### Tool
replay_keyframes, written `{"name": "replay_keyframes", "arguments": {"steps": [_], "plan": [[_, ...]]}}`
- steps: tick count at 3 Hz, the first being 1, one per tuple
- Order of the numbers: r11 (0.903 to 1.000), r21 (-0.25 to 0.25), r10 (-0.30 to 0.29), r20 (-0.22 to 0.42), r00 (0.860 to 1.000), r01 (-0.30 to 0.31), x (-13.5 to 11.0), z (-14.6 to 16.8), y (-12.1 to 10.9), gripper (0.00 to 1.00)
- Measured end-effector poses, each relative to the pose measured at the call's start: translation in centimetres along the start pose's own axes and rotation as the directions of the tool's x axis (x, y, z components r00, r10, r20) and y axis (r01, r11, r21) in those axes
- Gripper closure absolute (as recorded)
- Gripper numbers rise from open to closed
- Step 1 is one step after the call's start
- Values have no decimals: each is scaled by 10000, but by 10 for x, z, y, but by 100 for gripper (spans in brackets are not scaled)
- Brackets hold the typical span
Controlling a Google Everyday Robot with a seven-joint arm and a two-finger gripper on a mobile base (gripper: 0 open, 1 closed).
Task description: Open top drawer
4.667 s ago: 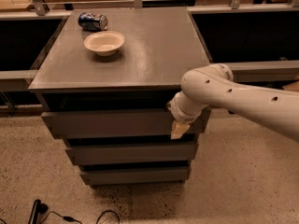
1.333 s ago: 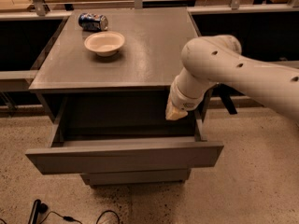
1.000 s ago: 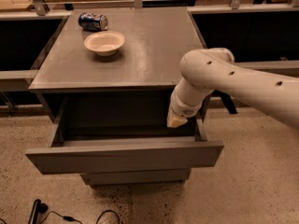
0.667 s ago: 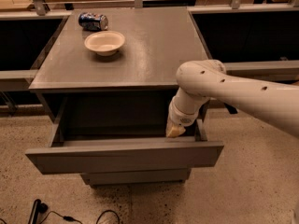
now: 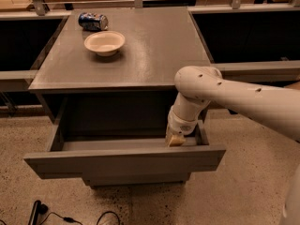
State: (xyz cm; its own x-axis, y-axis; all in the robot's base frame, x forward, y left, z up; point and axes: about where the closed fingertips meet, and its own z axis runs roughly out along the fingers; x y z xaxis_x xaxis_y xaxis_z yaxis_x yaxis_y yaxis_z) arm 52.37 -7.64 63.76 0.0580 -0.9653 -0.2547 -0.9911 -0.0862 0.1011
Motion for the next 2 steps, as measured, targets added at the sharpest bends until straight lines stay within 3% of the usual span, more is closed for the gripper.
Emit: {"name": "replay_keyframes", "arguments": {"steps": [2], "plan": [[9912,-1300,-172,694,9974,261,-17,-6,66,100]]}}
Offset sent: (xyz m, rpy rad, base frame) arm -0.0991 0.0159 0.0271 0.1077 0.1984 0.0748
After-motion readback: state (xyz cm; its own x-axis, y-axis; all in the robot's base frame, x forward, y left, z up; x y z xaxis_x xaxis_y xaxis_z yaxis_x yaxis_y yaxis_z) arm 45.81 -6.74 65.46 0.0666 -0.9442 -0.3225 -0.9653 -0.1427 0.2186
